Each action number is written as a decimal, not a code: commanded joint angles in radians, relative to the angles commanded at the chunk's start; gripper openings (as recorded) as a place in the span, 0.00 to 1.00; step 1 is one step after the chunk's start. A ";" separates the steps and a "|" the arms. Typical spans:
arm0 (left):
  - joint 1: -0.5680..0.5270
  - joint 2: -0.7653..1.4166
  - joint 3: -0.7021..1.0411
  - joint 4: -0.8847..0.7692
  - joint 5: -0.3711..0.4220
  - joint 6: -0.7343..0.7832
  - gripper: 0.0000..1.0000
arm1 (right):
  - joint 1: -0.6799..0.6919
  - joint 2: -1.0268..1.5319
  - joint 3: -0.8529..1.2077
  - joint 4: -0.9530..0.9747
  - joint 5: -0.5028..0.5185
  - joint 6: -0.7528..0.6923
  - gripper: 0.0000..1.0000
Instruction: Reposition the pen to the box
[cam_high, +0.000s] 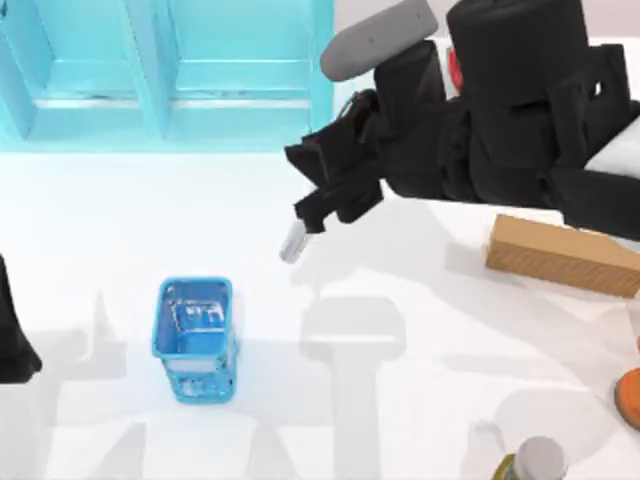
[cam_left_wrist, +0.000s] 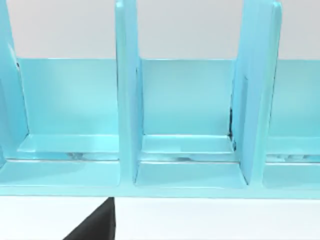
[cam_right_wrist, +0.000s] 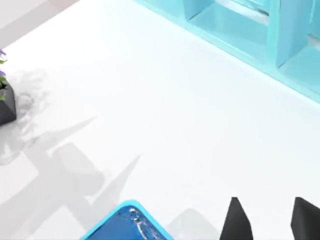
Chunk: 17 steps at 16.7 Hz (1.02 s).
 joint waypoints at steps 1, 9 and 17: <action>0.000 0.000 0.000 0.000 0.000 0.000 1.00 | -0.016 -0.021 -0.014 -0.022 -0.017 -0.009 0.00; 0.000 0.000 0.000 0.000 0.000 0.000 1.00 | -0.054 -0.029 -0.016 -0.053 -0.043 -0.038 0.00; 0.000 0.000 0.000 0.000 0.000 0.000 1.00 | -0.536 -0.075 0.012 -0.280 -0.225 -0.334 0.00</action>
